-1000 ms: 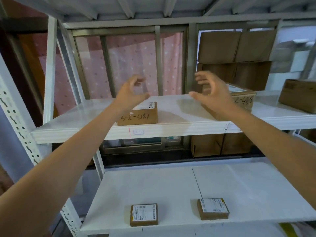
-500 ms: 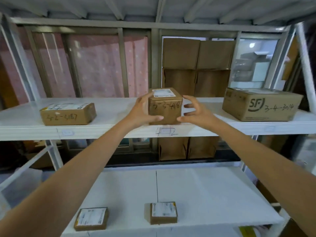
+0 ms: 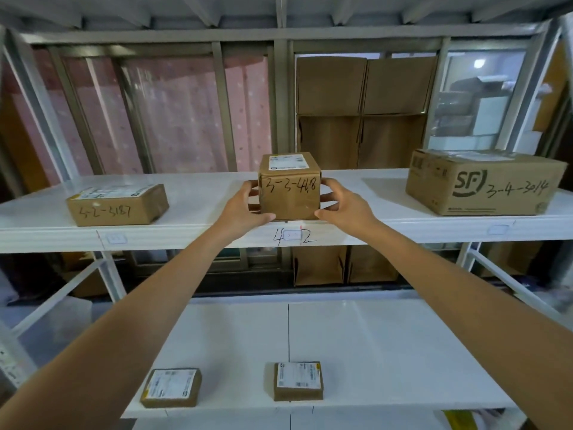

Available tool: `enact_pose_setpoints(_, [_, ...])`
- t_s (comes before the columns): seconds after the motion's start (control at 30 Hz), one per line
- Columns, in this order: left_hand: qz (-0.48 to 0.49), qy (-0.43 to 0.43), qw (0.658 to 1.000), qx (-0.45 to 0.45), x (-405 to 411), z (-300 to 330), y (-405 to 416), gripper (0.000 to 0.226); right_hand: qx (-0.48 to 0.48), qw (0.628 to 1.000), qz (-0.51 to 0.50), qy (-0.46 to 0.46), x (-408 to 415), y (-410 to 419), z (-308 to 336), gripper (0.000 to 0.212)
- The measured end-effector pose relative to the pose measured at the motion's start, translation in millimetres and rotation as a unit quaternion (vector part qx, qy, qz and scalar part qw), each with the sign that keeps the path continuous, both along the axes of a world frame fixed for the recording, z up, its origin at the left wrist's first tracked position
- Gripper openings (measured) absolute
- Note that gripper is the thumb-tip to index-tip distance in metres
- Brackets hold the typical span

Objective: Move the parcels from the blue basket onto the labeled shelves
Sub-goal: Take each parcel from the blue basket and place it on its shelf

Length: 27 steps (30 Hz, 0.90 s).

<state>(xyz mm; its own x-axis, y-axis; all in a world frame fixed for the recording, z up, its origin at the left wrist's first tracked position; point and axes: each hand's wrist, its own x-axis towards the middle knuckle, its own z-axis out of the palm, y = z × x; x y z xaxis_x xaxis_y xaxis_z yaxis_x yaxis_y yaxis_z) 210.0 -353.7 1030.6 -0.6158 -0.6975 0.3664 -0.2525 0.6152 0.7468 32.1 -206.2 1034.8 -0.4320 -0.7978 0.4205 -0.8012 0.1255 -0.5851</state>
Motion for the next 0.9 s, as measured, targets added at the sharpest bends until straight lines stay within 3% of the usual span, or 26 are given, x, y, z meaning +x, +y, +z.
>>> enact_pose_setpoints(0.5, [-0.009,-0.004,1.0,0.011,2,1,-1,0.078,-0.002,1.0,-0.022,0.022,1,0,-6,0.061])
enact_pose_setpoints(0.67, [-0.016,-0.008,1.0,0.006,8,7,5,0.081,-0.004,0.999,0.011,-0.032,5,14,4,0.064])
enact_pose_setpoints(0.77, [0.028,0.054,0.994,-0.091,10,23,15,0.08,-0.031,0.999,-0.014,-0.006,-1,41,15,0.058])
enact_pose_setpoints(0.9, [0.051,0.174,0.961,-0.211,-9,62,54,0.067,-0.087,0.99,-0.085,0.07,-27,96,37,0.05])
